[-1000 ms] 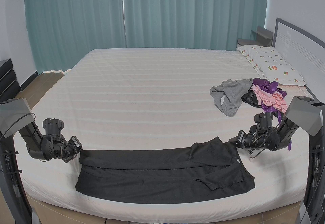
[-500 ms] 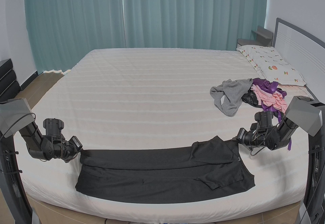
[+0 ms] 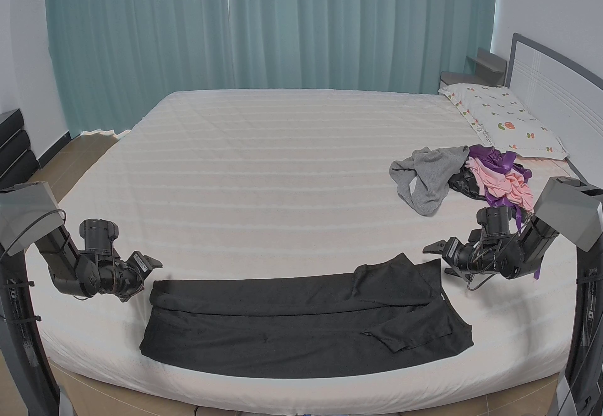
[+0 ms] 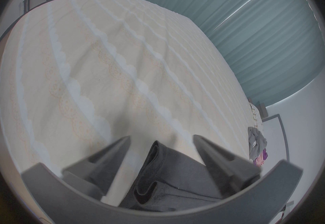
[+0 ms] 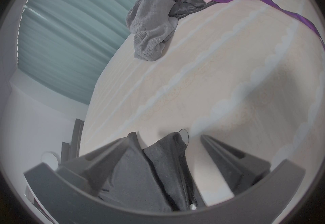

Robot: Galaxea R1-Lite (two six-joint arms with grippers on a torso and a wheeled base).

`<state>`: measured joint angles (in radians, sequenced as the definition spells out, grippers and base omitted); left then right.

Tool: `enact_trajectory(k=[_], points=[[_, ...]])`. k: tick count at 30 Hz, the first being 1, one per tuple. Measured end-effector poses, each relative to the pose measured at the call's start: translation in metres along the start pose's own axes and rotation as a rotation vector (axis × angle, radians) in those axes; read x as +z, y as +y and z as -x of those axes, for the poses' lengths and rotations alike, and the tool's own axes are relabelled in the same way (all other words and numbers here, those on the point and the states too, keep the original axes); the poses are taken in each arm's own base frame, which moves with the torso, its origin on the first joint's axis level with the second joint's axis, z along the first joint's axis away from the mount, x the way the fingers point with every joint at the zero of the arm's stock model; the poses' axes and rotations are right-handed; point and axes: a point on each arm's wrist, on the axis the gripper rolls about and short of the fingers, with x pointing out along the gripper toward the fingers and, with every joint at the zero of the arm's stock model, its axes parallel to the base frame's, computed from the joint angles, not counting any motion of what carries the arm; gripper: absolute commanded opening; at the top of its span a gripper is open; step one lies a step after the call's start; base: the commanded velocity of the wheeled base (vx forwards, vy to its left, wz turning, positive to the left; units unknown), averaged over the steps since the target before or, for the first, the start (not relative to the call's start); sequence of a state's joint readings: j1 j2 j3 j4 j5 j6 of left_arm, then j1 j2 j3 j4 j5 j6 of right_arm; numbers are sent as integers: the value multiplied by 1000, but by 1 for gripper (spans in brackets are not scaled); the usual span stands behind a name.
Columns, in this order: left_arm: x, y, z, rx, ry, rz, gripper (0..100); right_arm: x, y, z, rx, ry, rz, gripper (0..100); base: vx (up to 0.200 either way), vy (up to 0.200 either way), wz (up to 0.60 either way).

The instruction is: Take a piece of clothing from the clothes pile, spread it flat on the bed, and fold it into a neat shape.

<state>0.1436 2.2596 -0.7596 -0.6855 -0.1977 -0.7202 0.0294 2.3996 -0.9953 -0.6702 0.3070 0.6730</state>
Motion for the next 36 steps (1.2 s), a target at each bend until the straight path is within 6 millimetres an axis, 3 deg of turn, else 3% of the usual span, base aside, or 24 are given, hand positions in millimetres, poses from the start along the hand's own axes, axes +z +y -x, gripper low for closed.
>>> enact_trajectory(k=[8, 13, 24, 36], points=[[2, -2, 5, -15, -2, 39, 100, 5, -3, 14, 44, 26, -95, 100, 0, 0, 0], [0, -1, 8, -14, 3, 43, 100, 6, -7, 20, 39, 25, -126, 100, -200, 0, 0], [-3, -2, 15, -15, 4, 40, 100, 7, -8, 23, 38, 22, -132, 100, -18, 0, 0], [-16, -19, 11, -33, 27, -10, 100, 4, -5, 21, 39, 28, -127, 100, 0, 0, 0]])
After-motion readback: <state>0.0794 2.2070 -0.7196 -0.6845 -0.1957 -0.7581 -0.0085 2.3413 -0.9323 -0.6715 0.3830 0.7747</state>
